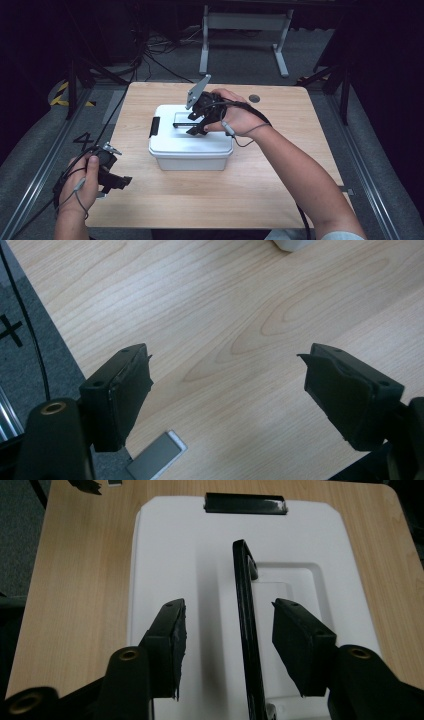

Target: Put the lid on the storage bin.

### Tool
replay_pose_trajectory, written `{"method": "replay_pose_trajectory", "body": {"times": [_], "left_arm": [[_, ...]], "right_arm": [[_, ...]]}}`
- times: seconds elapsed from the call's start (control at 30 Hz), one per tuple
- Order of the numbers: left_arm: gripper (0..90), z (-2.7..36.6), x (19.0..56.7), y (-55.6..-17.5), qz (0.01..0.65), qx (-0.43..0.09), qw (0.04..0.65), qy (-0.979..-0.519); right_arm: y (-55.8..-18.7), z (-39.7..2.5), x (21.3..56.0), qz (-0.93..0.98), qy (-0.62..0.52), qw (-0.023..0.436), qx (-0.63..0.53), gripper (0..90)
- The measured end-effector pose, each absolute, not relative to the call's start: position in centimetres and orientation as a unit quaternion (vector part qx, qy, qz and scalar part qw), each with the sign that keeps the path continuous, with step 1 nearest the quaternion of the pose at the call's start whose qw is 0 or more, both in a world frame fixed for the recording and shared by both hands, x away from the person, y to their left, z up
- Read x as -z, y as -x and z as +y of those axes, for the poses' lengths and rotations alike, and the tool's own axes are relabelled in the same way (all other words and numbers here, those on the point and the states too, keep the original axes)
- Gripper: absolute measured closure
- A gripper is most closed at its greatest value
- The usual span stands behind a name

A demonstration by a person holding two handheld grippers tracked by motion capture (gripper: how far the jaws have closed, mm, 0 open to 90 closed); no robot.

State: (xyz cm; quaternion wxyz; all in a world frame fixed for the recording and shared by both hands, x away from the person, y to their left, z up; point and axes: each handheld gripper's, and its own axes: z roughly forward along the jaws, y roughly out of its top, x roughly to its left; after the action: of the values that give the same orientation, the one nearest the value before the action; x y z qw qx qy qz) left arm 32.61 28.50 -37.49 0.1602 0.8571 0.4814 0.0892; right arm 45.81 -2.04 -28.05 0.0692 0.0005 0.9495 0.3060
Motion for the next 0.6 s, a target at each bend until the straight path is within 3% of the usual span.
{"method": "replay_pose_trajectory", "body": {"times": [0.6], "left_arm": [[19.5,28.5,37.6,-31.2,0.481,-0.092,0.163,-0.857]], "right_arm": [[-44.4,-9.5,24.6,0.929,-0.072,0.102,-0.348,46.4]]}}
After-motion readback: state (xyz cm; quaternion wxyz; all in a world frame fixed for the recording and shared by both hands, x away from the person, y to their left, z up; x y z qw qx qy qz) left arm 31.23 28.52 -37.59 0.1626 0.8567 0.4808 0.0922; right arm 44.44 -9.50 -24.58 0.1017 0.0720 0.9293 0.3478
